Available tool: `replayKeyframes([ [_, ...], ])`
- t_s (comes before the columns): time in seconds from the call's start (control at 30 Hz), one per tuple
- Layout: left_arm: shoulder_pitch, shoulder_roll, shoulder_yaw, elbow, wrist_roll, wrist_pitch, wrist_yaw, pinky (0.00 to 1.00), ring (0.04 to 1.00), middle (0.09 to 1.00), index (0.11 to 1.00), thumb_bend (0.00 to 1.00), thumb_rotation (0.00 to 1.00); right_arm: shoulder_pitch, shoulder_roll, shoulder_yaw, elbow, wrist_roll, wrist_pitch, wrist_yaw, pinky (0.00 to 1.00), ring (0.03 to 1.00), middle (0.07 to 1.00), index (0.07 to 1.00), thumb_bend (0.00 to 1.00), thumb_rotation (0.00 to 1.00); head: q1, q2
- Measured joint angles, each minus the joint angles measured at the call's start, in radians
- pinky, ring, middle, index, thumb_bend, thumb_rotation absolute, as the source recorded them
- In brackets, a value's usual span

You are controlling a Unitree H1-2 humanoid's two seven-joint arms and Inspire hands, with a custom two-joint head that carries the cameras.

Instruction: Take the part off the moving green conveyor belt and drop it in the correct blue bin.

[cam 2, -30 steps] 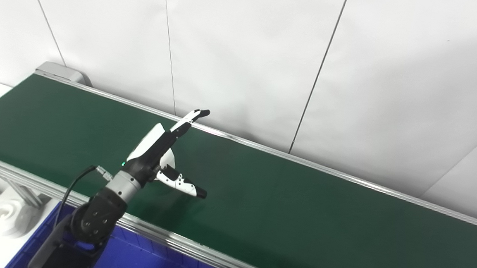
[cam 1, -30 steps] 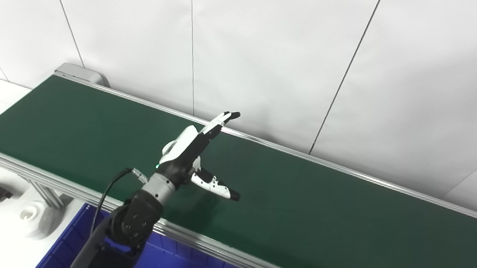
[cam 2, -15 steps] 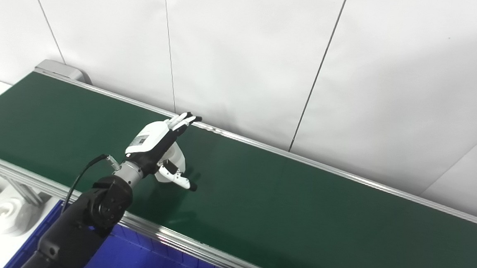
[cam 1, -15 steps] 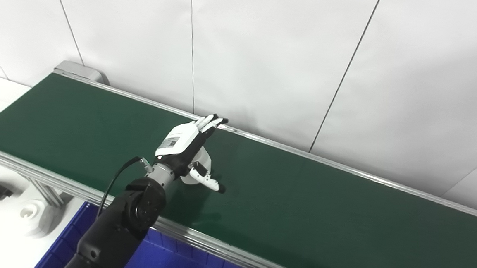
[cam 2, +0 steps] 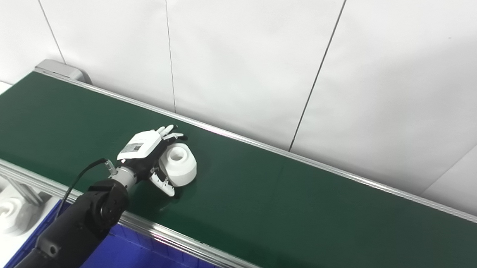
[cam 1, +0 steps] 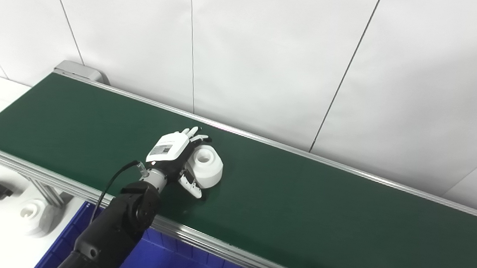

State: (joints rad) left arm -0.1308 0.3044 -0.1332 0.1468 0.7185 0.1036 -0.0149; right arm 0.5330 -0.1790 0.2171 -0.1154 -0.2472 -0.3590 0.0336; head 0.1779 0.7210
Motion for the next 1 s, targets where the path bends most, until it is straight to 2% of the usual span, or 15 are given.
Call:
replayKeyframes([
  [0.03,0.000,-0.006,0.008,0.030,-0.027,-0.039,0.033,0.52,0.635,0.777,0.715,0.69,0.00,0.000,0.000,0.000,0.000,0.000,0.000,0.000,0.90,0.959,0.993,1.000,0.85,0.20,0.000,0.000],
  [0.07,0.001,-0.017,0.019,0.064,-0.058,-0.080,0.072,0.43,0.541,0.671,0.667,0.58,0.00,0.000,0.001,-0.002,0.000,0.000,0.000,0.000,0.90,0.963,0.996,1.000,0.85,0.20,0.000,0.000],
  [0.1,0.003,-0.029,0.028,0.091,-0.077,-0.122,0.108,0.38,0.483,0.605,0.637,0.51,0.00,0.000,0.002,-0.003,0.000,-0.001,0.000,0.000,0.91,0.966,0.998,1.000,0.85,0.20,0.000,0.000],
  [0.13,0.008,-0.045,0.038,0.110,-0.093,-0.154,0.154,0.35,0.456,0.560,0.583,0.49,0.00,0.000,0.002,-0.004,0.000,-0.001,0.000,0.000,0.92,0.970,0.998,1.000,0.85,0.21,0.000,0.000],
  [0.2,0.010,-0.076,0.048,0.130,-0.125,-0.198,0.208,0.35,0.444,0.533,0.528,0.48,0.00,0.000,0.004,-0.005,0.000,-0.002,0.000,0.000,0.93,0.973,0.999,1.000,0.85,0.21,-0.003,0.005],
  [0.27,0.010,-0.097,0.049,0.153,-0.151,-0.239,0.242,0.36,0.448,0.524,0.509,0.48,0.00,0.000,0.004,-0.005,0.000,-0.002,0.000,0.000,0.93,0.970,0.996,1.000,0.85,0.21,-0.002,0.005],
  [0.37,0.011,-0.133,0.049,0.185,-0.213,-0.308,0.252,0.36,0.455,0.524,0.501,0.48,0.00,0.001,0.004,-0.008,0.000,-0.002,0.000,0.000,0.92,0.969,0.996,1.000,0.84,0.22,0.000,0.003],
  [0.5,0.011,-0.162,0.063,0.192,-0.300,-0.343,0.254,0.37,0.462,0.521,0.496,0.48,0.00,0.000,0.007,-0.009,0.000,-0.005,0.000,0.000,0.89,0.955,0.992,1.000,0.84,0.21,-0.002,0.003],
  [0.67,0.011,-0.172,0.090,0.189,-0.387,-0.345,0.227,0.39,0.460,0.505,0.506,0.48,0.00,0.000,0.013,-0.009,0.000,-0.005,0.000,0.000,0.90,0.960,0.990,1.000,0.84,0.22,-0.002,0.003],
  [0.73,0.011,-0.173,0.100,0.184,-0.414,-0.345,0.224,0.39,0.459,0.501,0.508,0.48,0.00,0.000,0.016,-0.010,0.000,-0.005,0.000,0.000,0.85,0.937,0.987,1.000,0.84,0.22,-0.003,0.003],
  [0.8,0.011,-0.175,0.110,0.183,-0.433,-0.346,0.224,0.39,0.456,0.496,0.511,0.48,0.00,0.000,0.016,-0.009,0.000,-0.005,0.000,0.000,0.90,0.956,0.990,1.000,0.85,0.23,-0.005,0.008],
  [0.87,0.016,-0.175,0.114,0.174,-0.452,-0.345,0.222,0.39,0.452,0.497,0.515,0.48,0.00,0.000,0.016,-0.010,-0.001,-0.004,0.000,0.000,0.90,0.956,0.990,1.000,0.85,0.23,-0.008,0.012],
  [1.0,0.063,-0.176,0.118,0.064,-0.489,-0.338,0.190,0.37,0.453,0.505,0.512,0.48,0.00,0.004,0.021,-0.009,-0.016,-0.002,0.001,0.000,0.93,0.966,0.993,1.000,0.85,0.22,-0.023,0.028],
])
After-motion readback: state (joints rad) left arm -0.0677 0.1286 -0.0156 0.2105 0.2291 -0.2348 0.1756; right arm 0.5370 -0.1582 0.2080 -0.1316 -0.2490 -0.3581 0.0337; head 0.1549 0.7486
